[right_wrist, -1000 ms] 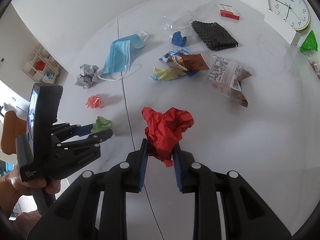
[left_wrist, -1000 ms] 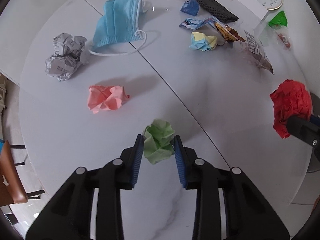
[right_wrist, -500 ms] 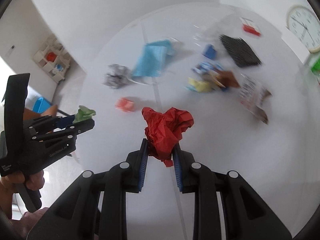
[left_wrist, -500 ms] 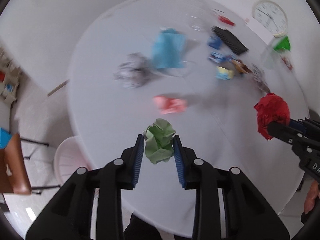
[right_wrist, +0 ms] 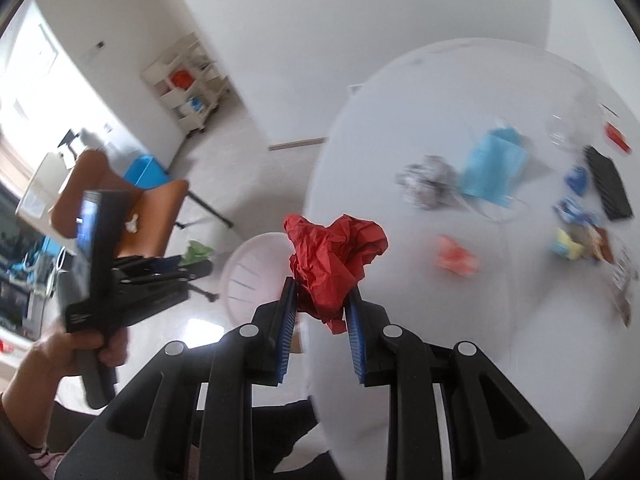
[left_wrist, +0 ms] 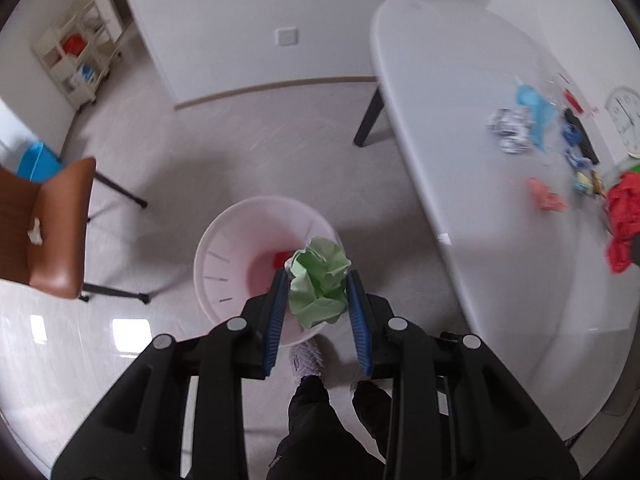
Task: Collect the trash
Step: 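Carry both papers over the wastebasket and open both tools to drop them, then grasp the crumpled silver paper with the left tool while the right tool grasps the pink paper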
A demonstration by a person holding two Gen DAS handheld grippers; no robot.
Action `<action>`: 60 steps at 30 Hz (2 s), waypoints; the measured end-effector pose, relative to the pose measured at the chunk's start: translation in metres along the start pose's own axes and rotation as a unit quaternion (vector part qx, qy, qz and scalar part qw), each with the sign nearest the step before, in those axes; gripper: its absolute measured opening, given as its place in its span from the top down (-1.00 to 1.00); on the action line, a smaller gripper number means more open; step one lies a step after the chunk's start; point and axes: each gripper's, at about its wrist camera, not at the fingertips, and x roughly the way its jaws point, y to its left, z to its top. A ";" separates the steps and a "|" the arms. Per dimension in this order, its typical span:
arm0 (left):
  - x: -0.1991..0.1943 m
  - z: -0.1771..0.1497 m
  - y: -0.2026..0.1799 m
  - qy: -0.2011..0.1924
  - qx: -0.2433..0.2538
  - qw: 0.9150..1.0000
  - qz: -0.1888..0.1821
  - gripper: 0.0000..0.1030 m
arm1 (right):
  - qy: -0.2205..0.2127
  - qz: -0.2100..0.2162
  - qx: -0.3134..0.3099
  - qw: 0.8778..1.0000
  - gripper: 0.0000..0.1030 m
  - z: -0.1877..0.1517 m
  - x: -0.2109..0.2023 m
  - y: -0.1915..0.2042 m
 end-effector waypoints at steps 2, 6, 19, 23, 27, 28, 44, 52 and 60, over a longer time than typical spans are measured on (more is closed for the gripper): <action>0.014 -0.001 0.018 0.008 -0.007 1.000 0.004 0.42 | 0.005 0.006 -0.011 1.000 0.50 0.007 0.009 0.017; 0.034 -0.001 0.038 0.019 -0.016 1.000 -0.006 0.41 | 0.017 0.011 -0.022 1.000 0.50 0.018 0.028 0.039; 0.011 0.003 0.056 -0.017 -0.022 1.000 0.003 -0.66 | 0.052 0.017 -0.052 0.997 0.49 0.034 0.077 0.086; -0.014 0.001 0.064 -0.036 -0.028 0.999 0.012 -0.78 | 0.064 0.024 -0.064 0.996 0.49 0.036 0.092 0.096; -0.036 -0.003 0.074 -0.046 -0.044 0.998 0.019 -0.85 | 0.077 0.035 -0.076 0.994 0.46 0.039 0.107 0.108; -0.040 -0.004 0.076 -0.049 -0.045 0.998 0.022 -0.85 | 0.081 0.041 -0.079 0.993 0.44 0.039 0.112 0.112; -0.063 -0.004 0.057 -0.066 -0.033 0.996 0.054 -0.85 | 0.044 0.001 -0.003 0.999 -0.66 0.038 0.071 0.056; -0.070 0.006 0.014 -0.077 0.000 0.996 0.042 -0.85 | 0.009 -0.056 0.062 0.996 -0.76 0.009 0.014 -0.017; -0.069 0.012 -0.049 -0.083 0.058 0.995 0.018 -0.85 | -0.003 -0.116 0.132 0.984 -0.79 -0.029 -0.023 -0.091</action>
